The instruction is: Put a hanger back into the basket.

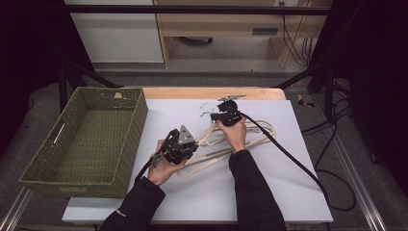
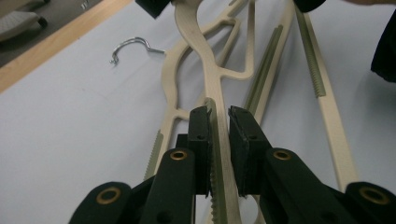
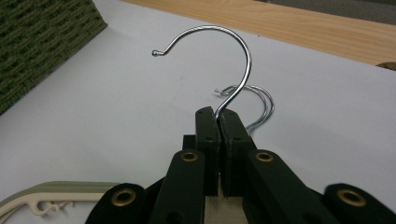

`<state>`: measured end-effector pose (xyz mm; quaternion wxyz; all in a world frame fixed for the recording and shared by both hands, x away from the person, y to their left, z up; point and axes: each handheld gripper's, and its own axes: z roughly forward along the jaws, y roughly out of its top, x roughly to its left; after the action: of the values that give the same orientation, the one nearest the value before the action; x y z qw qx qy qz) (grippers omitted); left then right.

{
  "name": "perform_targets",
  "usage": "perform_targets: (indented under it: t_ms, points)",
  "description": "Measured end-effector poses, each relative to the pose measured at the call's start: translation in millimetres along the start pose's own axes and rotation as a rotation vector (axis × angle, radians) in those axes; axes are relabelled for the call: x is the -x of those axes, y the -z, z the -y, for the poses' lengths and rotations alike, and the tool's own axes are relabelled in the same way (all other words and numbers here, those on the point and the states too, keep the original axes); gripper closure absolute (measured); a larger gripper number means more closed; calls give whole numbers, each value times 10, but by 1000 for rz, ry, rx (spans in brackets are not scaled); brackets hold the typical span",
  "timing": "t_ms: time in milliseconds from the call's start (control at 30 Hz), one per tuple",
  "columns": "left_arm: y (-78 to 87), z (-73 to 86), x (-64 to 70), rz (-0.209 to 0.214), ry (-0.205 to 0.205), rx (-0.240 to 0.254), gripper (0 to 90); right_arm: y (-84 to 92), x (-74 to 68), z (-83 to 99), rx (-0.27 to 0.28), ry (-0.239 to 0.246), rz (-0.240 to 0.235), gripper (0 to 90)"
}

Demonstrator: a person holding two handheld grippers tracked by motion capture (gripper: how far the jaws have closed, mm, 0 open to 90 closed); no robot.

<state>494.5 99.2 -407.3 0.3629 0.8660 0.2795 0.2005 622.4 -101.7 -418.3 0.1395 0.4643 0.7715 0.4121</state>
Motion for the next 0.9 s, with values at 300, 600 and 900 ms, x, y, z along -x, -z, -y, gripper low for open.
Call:
perform_targets:
  t_ms: [300,600,900]
  points:
    - [121,6,-108,34,84,66,555,150,-110,22,15,21,-10,894]
    - [271,5,-204,97,175,144,266,499,-262,9,98,68,-30,895]
    - [249,-165,-146,185,199,132,301,878,-435,56,227,170,-97,894]
